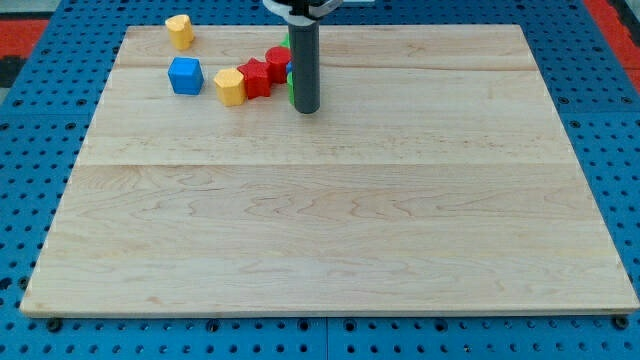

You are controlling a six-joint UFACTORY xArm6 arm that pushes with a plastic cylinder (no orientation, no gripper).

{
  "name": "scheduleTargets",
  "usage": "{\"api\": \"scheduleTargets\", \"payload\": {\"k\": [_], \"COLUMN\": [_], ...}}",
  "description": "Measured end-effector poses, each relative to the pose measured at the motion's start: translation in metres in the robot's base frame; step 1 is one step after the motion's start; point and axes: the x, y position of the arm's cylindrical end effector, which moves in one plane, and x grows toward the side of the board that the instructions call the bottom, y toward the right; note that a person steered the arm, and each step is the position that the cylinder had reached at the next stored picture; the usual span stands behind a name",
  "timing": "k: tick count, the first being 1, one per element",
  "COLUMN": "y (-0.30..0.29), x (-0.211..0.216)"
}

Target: Move the green circle bottom right to the red circle

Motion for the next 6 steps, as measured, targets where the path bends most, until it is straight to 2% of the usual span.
{"api": "scheduleTargets", "payload": {"k": [3, 5, 6], "y": [0.028, -0.001, -0.002], "x": [-0.012, -0.021, -0.009]}}
